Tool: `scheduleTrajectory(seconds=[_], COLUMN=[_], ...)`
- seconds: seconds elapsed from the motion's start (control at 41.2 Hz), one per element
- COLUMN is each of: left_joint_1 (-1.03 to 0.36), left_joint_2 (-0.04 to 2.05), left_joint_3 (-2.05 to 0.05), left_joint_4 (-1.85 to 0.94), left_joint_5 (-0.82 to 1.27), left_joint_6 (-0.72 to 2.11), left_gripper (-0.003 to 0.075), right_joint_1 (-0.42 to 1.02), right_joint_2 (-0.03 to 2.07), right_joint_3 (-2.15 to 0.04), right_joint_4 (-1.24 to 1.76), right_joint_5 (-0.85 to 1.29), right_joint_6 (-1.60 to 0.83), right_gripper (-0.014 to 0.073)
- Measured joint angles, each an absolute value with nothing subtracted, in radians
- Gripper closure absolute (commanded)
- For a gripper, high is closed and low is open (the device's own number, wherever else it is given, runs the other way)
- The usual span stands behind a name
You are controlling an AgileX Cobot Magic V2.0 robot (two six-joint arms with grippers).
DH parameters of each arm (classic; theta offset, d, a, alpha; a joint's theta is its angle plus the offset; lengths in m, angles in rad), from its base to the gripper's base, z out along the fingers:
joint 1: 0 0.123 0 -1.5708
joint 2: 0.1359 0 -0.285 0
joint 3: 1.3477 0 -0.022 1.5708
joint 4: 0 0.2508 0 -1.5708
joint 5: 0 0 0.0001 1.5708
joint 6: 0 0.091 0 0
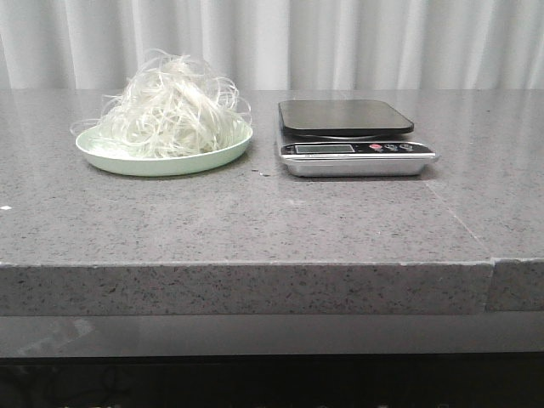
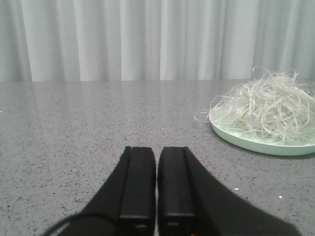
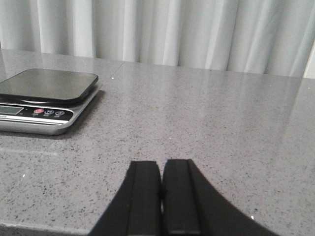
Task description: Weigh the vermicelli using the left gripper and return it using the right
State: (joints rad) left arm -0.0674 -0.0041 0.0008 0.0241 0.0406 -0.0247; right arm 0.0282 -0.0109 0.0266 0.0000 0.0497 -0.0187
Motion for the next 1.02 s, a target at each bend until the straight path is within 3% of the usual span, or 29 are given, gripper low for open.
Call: scheduleTrajectory(seconds=[1.019], left_joint_1=[-0.067], left_joint_2=[-0.004], left_joint_3=[0.001], left_joint_4=[0.024], left_joint_5=[0.041], left_joint_6=[-0.025], left_gripper=[0.0577], right_joint_1=[0.028], right_joint_2=[-0.011], right_joint_3=[0.027], right_joint_4=[0.061], right_joint_5=[0.035], right_joint_6=[-0.019], right_gripper=[0.0432])
